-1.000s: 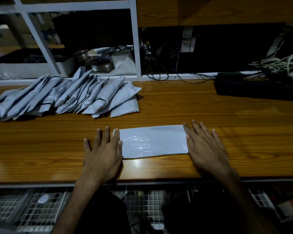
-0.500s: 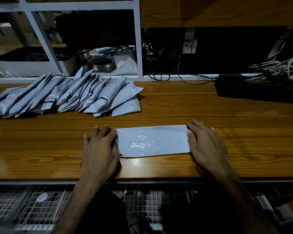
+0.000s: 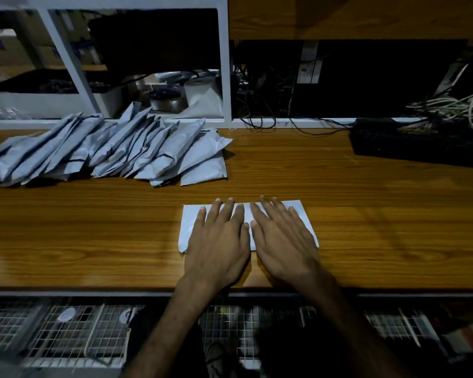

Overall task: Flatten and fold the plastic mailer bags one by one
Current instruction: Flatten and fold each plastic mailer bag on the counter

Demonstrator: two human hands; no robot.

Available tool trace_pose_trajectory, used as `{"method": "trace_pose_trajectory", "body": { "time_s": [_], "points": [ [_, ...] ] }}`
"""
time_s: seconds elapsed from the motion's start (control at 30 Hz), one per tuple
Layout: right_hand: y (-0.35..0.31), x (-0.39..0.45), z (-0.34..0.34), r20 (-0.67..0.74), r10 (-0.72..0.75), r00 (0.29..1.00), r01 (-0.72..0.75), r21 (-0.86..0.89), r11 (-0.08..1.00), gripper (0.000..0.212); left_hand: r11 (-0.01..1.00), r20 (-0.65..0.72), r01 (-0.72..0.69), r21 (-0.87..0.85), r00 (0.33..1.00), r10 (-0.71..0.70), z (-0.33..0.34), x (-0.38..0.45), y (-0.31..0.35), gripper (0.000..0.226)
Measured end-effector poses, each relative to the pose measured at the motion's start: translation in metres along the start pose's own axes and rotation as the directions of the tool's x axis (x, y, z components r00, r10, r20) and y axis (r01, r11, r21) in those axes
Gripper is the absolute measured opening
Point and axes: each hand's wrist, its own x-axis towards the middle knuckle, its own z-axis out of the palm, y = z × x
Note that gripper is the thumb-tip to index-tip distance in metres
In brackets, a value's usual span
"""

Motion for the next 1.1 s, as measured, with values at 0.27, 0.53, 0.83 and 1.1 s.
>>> {"method": "trace_pose_trajectory", "body": {
  "time_s": [0.27, 0.53, 0.83, 1.1],
  "points": [
    [0.008, 0.000, -0.001, -0.003, 0.097, 0.995, -0.097, -0.039, 0.995, 0.070, 0.983, 0.068, 0.153, 0.105, 0.985, -0.161, 0.000, -0.004, 0.000, 0.077],
    [0.025, -0.001, -0.002, 0.000, 0.175, 0.985, -0.175, -0.040, 0.984, 0.057, 0.971, 0.112, 0.208, 0.114, 0.969, -0.221, -0.007, -0.007, -0.026, 0.076],
    [0.063, -0.008, -0.013, 0.015, 0.205, 0.979, -0.204, -0.052, 0.978, 0.056, 0.975, 0.114, 0.202, 0.088, 0.971, -0.212, -0.010, -0.014, -0.043, 0.079],
    [0.073, -0.009, -0.014, -0.002, 0.212, 0.977, -0.212, -0.035, 0.977, 0.055, 0.964, 0.117, 0.246, 0.097, 0.959, -0.256, -0.017, -0.021, -0.066, 0.075]
  ]
}}
